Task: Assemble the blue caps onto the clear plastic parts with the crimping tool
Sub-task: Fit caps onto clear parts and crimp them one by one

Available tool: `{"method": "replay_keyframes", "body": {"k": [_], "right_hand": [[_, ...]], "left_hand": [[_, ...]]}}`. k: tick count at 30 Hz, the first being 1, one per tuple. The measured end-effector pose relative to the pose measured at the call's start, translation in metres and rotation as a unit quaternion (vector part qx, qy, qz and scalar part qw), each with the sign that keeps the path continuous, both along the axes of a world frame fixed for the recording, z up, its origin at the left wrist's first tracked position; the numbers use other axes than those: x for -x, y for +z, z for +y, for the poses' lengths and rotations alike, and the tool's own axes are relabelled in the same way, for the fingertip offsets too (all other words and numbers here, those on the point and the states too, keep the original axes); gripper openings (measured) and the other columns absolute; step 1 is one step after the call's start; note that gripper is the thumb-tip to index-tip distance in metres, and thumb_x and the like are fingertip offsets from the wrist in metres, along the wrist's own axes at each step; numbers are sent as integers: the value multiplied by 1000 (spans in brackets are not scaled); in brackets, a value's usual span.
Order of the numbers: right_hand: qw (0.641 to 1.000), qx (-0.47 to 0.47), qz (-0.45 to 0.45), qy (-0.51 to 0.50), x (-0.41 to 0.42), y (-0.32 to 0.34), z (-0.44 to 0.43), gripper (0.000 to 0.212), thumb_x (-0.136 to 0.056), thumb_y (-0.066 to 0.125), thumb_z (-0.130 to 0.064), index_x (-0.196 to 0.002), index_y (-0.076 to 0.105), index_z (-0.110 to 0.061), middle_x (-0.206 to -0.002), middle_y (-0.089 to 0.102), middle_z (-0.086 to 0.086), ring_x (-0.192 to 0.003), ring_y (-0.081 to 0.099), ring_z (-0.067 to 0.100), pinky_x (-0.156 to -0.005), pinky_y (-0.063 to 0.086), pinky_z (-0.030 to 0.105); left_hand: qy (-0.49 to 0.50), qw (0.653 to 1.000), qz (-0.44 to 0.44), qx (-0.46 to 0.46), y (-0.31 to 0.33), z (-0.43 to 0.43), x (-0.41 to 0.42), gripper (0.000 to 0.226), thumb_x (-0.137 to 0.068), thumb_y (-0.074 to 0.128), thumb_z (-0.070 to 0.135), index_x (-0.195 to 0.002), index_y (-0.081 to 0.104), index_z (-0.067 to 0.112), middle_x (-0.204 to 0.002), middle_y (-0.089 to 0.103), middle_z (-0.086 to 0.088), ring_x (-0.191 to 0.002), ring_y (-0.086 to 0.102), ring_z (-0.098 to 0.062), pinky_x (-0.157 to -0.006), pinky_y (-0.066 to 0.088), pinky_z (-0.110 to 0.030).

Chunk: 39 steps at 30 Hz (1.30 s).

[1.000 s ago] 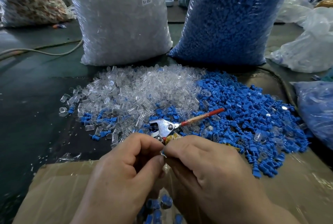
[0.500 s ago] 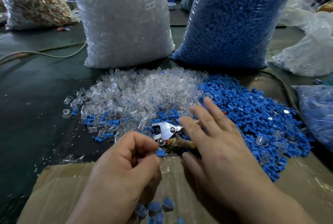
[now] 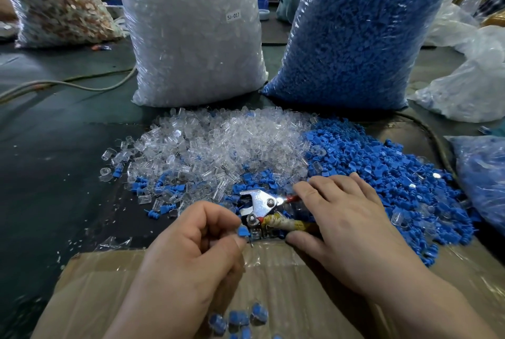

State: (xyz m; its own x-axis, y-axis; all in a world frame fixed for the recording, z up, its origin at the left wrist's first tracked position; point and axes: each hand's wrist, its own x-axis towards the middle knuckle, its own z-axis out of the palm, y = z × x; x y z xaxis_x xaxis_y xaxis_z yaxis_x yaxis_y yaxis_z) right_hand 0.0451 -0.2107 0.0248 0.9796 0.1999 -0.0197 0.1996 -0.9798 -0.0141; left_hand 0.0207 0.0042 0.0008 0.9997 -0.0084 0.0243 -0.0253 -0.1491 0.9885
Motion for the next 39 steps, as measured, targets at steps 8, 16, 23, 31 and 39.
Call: {"method": "replay_keyframes", "body": {"k": [8,16,23,31,39], "right_hand": [[994,-83,-63,-12,3,7,5,47,-89,11,-66,-113,42,-39,-91,52,-16,-89,43,12,-90,36,35],[979,-175,-99,42,25,20,7,44,-88,23,-74,-106,43,-39,-91,46,-17,-85,43,9,-68,34,19],[988,-132,-43,68,30,19,11,48,-81,30,-76,-115,35,-42,-102,45,-19,-96,44,8,-80,41,27],[988,-124,-44,75,30,16,6,55,-79,30,-80,-120,36,-42,-104,42,-21,-97,40,7,-82,39,26],[990,-118,-26,78,29,18,5,58,-78,22,-84,-121,33,-46,-105,41,-25,-99,39,4,-83,36,24]], "left_hand": [[-8,1000,8,10,-2,6,-2,29,-79,73,4,-81,72,33,-61,67,-5,-53,64,-20,-52,53,-31],[19,1000,-22,2,3,10,-2,26,-82,73,9,-85,71,35,-67,70,-4,-57,66,-19,-51,55,-26],[36,999,-25,31,9,5,2,35,-54,74,50,-85,72,33,-73,73,-1,-60,69,-15,-52,54,-24],[34,998,-55,-3,12,3,4,25,-61,72,44,-84,71,36,-71,71,2,-62,67,-14,-60,52,-37],[34,998,-56,-13,16,6,5,33,-55,67,52,-85,71,39,-67,69,0,-57,66,-14,-53,57,-25]]}}
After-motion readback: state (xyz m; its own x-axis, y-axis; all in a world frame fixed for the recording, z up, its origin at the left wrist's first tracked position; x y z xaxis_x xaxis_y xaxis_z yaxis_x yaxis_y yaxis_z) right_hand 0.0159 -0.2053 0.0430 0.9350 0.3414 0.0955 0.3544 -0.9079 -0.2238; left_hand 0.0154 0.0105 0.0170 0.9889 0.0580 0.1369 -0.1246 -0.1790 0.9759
